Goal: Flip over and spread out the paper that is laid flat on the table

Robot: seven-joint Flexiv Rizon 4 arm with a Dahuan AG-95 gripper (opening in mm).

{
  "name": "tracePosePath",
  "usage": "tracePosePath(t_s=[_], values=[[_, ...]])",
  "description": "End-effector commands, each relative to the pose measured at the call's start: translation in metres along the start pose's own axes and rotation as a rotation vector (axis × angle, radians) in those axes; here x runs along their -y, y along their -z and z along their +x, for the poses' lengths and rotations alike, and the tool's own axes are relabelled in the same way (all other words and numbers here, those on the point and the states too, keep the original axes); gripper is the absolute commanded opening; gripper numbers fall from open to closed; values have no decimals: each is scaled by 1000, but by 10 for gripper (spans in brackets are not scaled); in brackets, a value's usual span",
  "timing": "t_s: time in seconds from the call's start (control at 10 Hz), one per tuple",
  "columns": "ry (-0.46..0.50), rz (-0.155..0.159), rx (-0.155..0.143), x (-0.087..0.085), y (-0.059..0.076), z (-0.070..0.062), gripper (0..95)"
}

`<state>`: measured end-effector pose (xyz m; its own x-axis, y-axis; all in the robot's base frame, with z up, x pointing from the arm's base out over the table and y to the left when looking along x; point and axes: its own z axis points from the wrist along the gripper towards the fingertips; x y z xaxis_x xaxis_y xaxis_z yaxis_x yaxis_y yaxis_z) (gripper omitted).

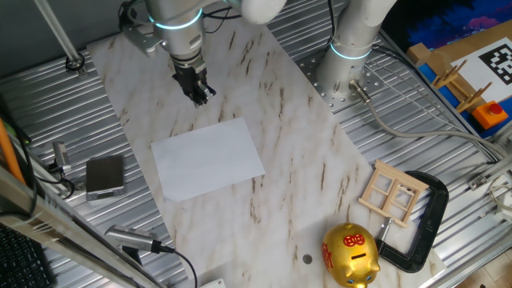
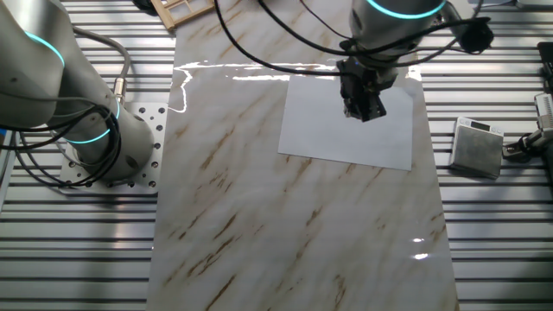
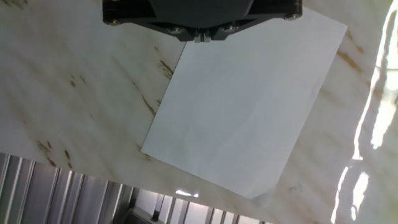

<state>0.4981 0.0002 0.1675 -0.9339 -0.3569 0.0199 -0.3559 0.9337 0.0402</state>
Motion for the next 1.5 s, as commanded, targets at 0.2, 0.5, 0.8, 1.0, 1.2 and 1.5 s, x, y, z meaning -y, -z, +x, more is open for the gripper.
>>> tracePosePath(t_s=[0.2, 0.5, 0.8, 1.0, 1.2, 1.5], values=[[104, -20, -9, 0, 1, 2, 0], [149, -33, -32, 0, 1, 2, 0], [151, -38, -48, 0, 1, 2, 0], [146, -42, -59, -3, -12, -20, 0], [130, -33, -67, -11, -28, -47, 0], [108, -27, -72, -21, -48, -95, 0]])
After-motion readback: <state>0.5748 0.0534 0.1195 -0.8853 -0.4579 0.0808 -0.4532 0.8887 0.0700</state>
